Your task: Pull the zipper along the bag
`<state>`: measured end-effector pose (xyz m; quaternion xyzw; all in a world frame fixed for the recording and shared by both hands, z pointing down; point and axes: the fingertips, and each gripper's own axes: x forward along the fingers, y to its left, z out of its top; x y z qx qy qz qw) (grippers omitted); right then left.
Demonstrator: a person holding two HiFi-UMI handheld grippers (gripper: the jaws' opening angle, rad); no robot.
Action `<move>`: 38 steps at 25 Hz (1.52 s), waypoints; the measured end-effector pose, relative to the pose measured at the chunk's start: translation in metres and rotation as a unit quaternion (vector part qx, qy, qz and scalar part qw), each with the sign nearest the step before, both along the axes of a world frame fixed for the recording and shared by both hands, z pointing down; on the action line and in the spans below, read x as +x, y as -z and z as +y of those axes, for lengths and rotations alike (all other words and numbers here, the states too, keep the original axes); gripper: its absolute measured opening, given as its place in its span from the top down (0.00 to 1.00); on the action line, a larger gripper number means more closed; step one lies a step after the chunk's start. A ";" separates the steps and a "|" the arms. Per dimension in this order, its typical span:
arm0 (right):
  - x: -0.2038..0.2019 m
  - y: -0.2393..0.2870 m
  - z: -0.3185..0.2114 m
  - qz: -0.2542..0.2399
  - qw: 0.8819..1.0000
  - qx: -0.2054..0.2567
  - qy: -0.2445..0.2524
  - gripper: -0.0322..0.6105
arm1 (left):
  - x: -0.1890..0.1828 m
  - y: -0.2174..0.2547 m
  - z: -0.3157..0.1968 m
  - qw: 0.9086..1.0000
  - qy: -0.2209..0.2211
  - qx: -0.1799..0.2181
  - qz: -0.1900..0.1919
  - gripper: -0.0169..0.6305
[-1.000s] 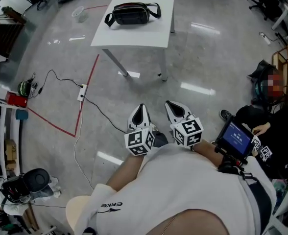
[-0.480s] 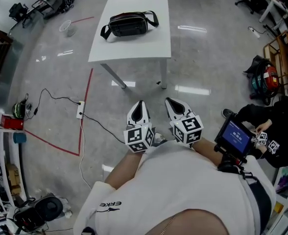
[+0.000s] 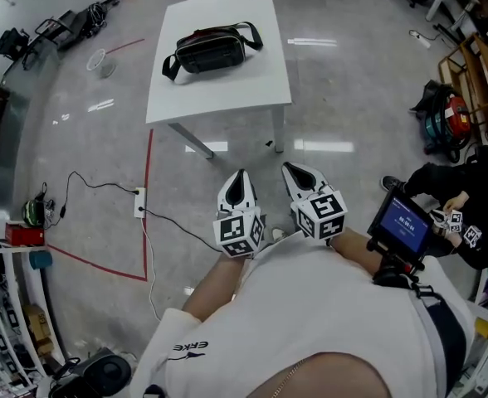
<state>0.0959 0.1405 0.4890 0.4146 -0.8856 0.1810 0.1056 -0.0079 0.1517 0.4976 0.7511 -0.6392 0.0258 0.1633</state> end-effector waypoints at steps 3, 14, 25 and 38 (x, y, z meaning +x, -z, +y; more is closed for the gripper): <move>-0.004 0.004 -0.014 -0.004 1.000 0.002 -0.002 0.94 | -0.003 0.004 -0.012 1.000 -0.001 0.002 -0.006 0.97; -0.010 0.003 -0.145 -0.025 1.000 0.005 -0.001 0.94 | -0.009 0.001 -0.144 0.999 -0.002 -0.001 -0.049 0.97; 0.005 -0.006 -0.239 -0.046 0.999 -0.018 0.004 0.94 | -0.001 -0.004 -0.237 0.997 0.013 -0.023 -0.075 0.97; -0.011 -0.025 -0.310 -0.040 0.998 -0.040 -0.001 0.94 | -0.035 -0.010 -0.302 0.996 0.031 -0.037 -0.078 0.97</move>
